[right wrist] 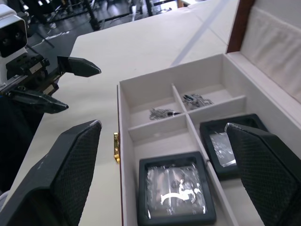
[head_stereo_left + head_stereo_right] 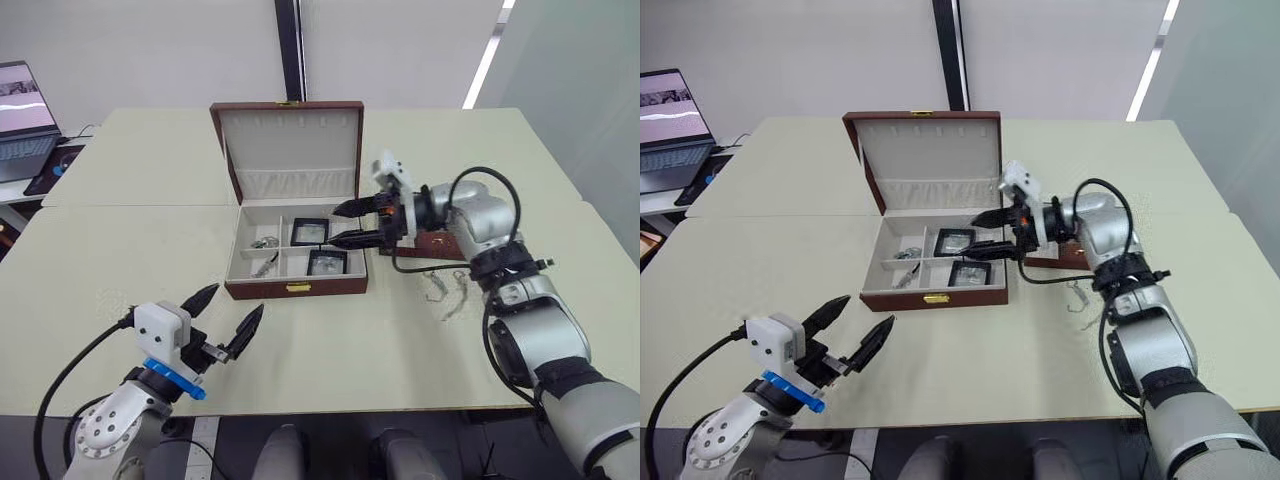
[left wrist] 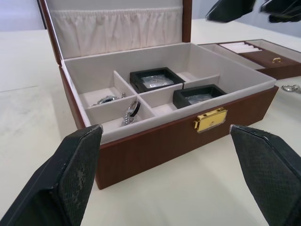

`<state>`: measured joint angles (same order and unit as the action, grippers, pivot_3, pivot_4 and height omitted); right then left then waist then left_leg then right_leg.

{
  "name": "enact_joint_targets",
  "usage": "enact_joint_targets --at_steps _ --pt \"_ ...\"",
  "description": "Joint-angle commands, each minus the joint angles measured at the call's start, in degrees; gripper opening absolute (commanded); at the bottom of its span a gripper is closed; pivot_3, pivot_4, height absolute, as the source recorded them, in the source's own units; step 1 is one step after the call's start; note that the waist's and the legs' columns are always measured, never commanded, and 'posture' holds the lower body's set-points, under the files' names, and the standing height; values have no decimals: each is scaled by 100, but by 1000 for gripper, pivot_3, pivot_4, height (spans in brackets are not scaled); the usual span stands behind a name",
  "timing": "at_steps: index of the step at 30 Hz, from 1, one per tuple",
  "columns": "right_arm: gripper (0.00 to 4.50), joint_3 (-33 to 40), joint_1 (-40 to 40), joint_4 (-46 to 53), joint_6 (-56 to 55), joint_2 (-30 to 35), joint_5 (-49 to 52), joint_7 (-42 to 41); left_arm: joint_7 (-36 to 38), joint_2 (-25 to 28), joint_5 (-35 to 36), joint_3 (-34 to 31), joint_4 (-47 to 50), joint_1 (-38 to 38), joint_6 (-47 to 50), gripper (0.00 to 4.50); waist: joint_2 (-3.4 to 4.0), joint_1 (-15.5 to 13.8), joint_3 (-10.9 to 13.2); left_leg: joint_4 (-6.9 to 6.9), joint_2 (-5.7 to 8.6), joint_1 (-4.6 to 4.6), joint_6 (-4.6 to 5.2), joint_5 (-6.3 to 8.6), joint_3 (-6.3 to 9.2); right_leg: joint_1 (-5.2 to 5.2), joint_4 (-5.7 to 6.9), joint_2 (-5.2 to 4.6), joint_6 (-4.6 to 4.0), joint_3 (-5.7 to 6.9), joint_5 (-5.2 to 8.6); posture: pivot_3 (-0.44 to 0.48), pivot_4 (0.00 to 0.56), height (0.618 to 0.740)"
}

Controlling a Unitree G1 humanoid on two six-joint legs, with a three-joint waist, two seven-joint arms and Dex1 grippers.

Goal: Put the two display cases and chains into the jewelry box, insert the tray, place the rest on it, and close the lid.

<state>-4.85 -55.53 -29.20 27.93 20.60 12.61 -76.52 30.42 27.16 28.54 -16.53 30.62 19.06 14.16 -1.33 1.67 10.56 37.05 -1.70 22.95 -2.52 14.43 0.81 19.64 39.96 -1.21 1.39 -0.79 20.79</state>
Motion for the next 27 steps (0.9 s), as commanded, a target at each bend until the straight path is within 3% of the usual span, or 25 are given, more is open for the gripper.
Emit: enact_joint_targets --at_steps 1,7,14,22,27 --pt "4477 397 655 988 5 381 292 219 90 379 325 -548 -246 -124 444 4500 1 1 0 0 -1 0 0 0 -1 0 0 1 0 0 0 0 150 740" --pt "4477 1235 2552 2353 -143 1249 596 748 459 1221 460 -1317 -1521 -552 922 4500 4 -2 3 -3 -1 1 0 0 -2 1 -4 3 0 -3 0 0 150 740" --pt "4477 1873 3969 2824 -502 1804 552 1390 857 1753 148 -1522 -2609 -949 708 4500 3 21 2 -6 -2 -8 0 0 -4 -2 0 6 0 -5 0 0 150 740" --pt "4477 2448 4644 2572 -1058 1762 671 2016 941 1883 -215 -1679 -3355 -1126 205 4500 3 21 2 -5 -1 -9 -1 0 -11 -2 0 3 0 -11 0 0 150 740" --pt "4477 2730 4690 1905 -1234 1904 652 2328 787 1830 -342 -1775 -3602 -1206 53 4500 3 10 2 -4 0 -8 -1 0 -11 -2 1 2 0 -10 0 0 150 740"
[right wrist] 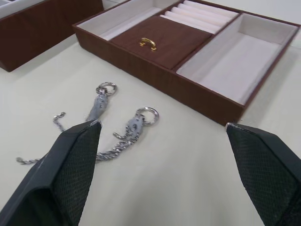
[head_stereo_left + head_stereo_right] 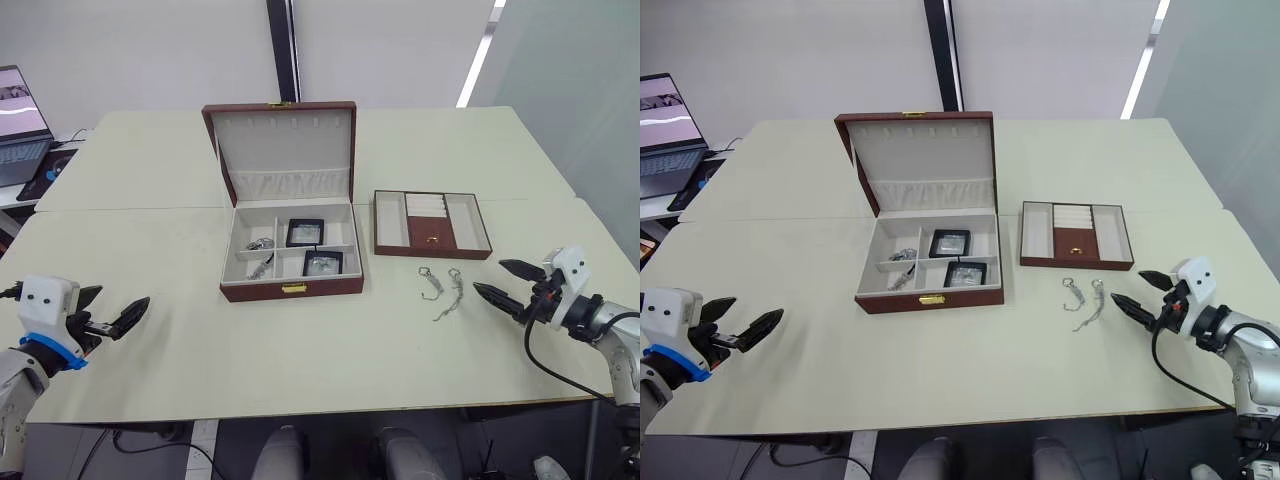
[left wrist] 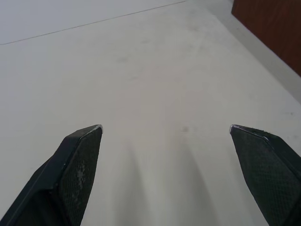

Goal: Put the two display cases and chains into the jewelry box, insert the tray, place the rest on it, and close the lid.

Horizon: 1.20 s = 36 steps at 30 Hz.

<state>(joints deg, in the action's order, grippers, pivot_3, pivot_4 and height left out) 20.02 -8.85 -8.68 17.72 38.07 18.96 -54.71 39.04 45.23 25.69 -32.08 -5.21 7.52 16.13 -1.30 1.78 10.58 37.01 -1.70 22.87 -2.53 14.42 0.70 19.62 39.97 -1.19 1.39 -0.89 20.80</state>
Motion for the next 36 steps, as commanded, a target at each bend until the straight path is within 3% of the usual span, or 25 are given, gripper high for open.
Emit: enact_joint_targets --at_steps 1,22,26,36 --pt "4477 230 28 -246 -259 172 -9 185 -108 4 -72 -232 -48 -67 -165 4500 0 -1 0 0 0 0 0 0 0 0 0 0 0 0 0 0 150 740" --pt "4477 -215 -367 -641 -472 543 96 -230 -40 -193 -12 -111 565 113 -193 4500 0 2 0 1 -1 -1 0 0 -1 -1 3 0 0 0 0 0 150 740" --pt "4477 -447 -512 -467 -220 818 172 -656 204 -235 47 187 1194 240 -94 4500 0 1 0 1 1 0 0 0 -4 -2 1 -2 0 -2 0 0 150 740" --pt "4477 -1754 -1828 -555 120 1528 -172 -2123 787 -604 -151 1857 2793 158 -450 4500 2 3 1 3 -1 -3 0 0 1 -7 0 3 0 0 0 0 150 740"
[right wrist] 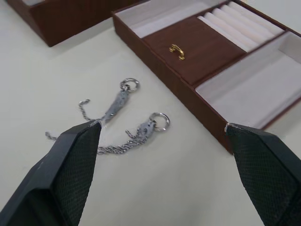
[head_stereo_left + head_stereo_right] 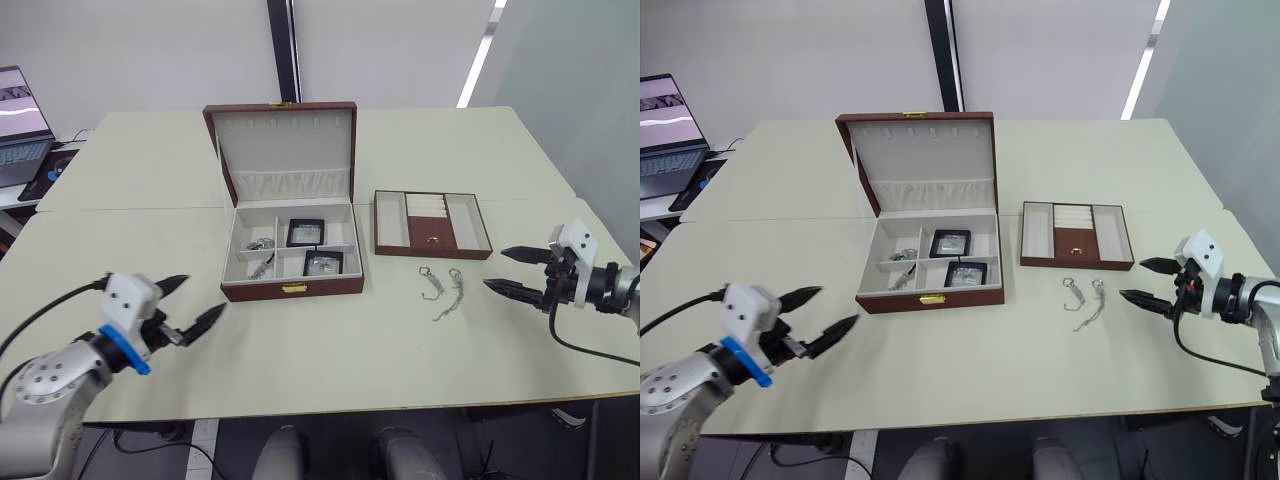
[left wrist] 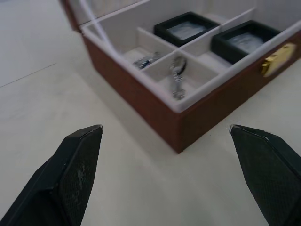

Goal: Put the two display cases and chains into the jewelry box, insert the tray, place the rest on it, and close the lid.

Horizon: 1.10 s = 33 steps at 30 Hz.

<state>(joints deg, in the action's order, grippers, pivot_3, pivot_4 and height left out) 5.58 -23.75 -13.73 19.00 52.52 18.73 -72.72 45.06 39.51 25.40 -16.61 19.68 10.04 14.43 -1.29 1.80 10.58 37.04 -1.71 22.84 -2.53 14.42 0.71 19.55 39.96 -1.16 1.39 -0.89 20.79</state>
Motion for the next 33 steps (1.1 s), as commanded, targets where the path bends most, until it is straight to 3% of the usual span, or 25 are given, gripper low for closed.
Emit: enact_joint_targets --at_steps 1,6,16,22,33 --pt "4477 -494 -532 -110 -27 76 -235 -455 276 -59 -189 508 352 -114 -386 4500 1 8 0 0 0 0 0 0 0 0 -1 0 0 0 0 0 150 740" --pt "4477 -1250 -1708 -973 -472 -176 -790 -886 590 -283 -334 1289 616 -198 -848 4500 3 10 1 3 2 1 0 0 -9 2 -1 0 0 -7 0 0 150 740" --pt "4477 -2022 -3384 -3981 -1973 -790 -2059 -900 626 -580 -399 1788 779 -400 -1147 4500 4 -15 2 8 4 5 0 -1 -9 0 -7 -4 -1 -6 0 0 150 740" --pt "4477 -2028 -3804 -5010 -2507 -959 -2465 -687 489 -685 -371 1846 993 -293 -1007 4500 4 -7 2 8 0 2 -1 -1 -10 2 -5 -2 -1 -6 0 0 150 740" --pt "4477 -1952 -3805 -5496 -2721 -1243 -2764 -446 413 -762 -373 1837 876 -247 -1094 4500 6 -2 3 11 0 1 -1 -2 -11 1 -2 -2 -1 -7 0 0 150 740"
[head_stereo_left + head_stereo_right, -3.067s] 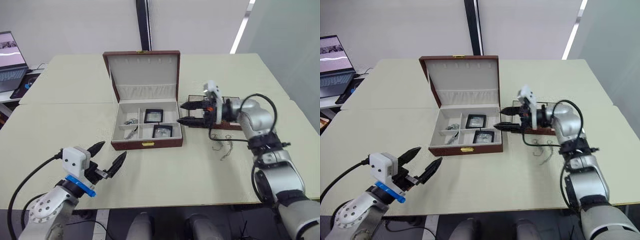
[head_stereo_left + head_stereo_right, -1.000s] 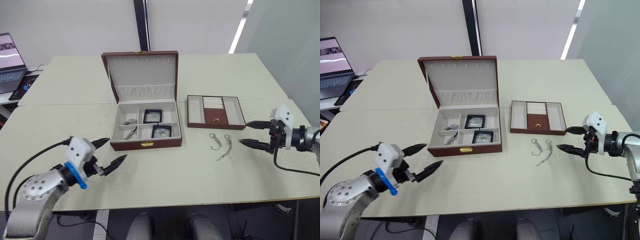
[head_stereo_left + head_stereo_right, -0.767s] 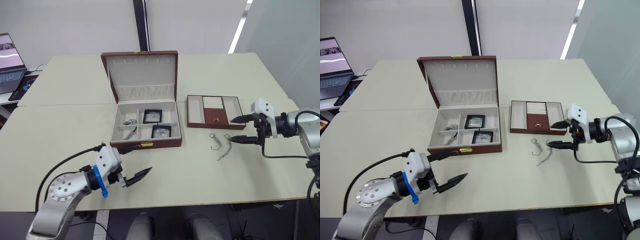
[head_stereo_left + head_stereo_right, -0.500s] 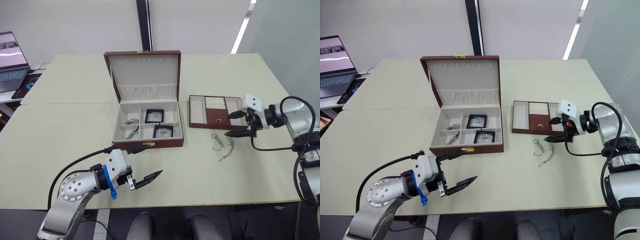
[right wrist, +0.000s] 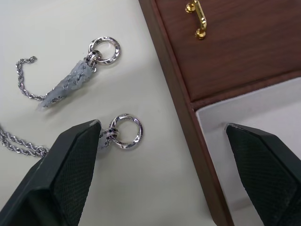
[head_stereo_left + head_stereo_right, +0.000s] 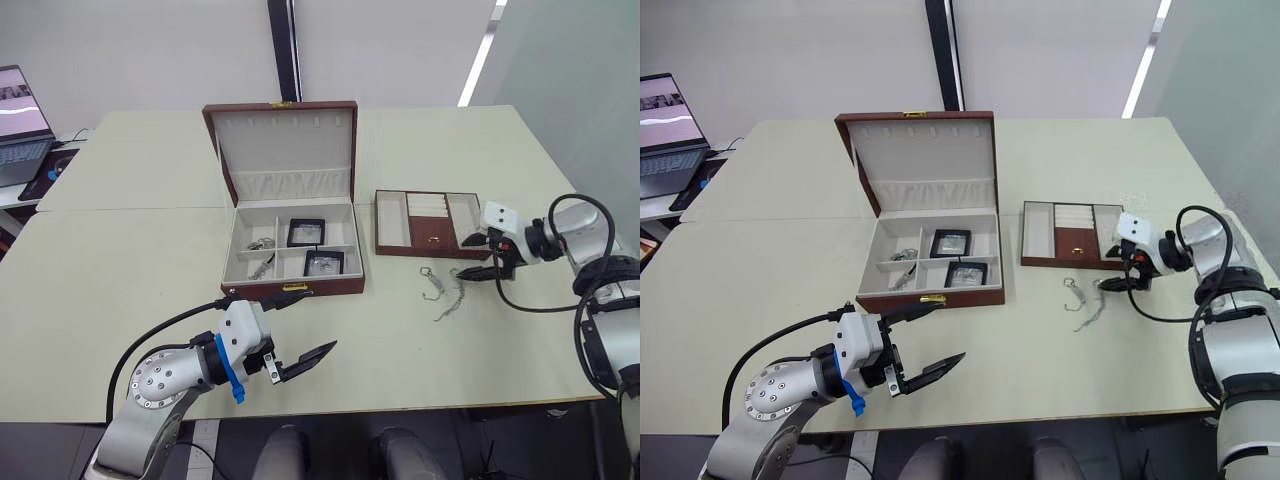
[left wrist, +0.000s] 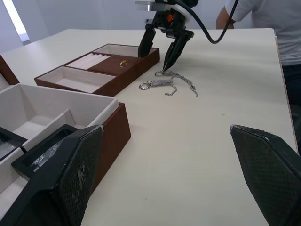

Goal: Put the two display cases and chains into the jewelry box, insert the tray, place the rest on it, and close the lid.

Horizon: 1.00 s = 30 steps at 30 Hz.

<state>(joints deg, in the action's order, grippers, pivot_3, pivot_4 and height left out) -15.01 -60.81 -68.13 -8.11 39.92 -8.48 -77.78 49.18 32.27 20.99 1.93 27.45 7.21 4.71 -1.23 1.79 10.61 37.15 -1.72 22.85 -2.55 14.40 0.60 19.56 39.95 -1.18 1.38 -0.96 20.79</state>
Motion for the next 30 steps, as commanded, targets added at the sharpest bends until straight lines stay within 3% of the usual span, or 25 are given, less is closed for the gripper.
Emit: enact_joint_targets --at_steps 1,4,7,18,30 --pt "4477 122 -100 -72 4 5 -48 61 8 -41 69 -14 90 44 -136 4500 0 -3 0 1 0 0 0 0 0 0 0 0 0 0 0 0 150 740" --pt "3919 138 -101 -108 -20 -2 -77 105 50 -56 47 6 18 91 -220 4500 0 -4 0 3 1 0 0 0 1 -3 0 -1 0 0 0 0 150 740" --pt "2872 167 -135 -125 -13 -1 -73 117 79 -65 23 2 -88 101 -300 4500 0 -4 0 3 0 -2 0 0 2 -4 1 -1 0 1 0 0 150 740" --pt "84 185 -197 -158 -38 -1 -193 186 27 -110 -18 67 -131 42 -329 4500 0 -4 0 1 0 0 0 0 2 -3 0 0 0 2 0 0 150 740" --pt "17 253 -333 -130 117 72 -171 276 -55 -191 -55 21 -238 101 -444 4500 1 -4 0 2 1 -1 0 0 2 -4 1 -1 0 1 0 0 150 740"
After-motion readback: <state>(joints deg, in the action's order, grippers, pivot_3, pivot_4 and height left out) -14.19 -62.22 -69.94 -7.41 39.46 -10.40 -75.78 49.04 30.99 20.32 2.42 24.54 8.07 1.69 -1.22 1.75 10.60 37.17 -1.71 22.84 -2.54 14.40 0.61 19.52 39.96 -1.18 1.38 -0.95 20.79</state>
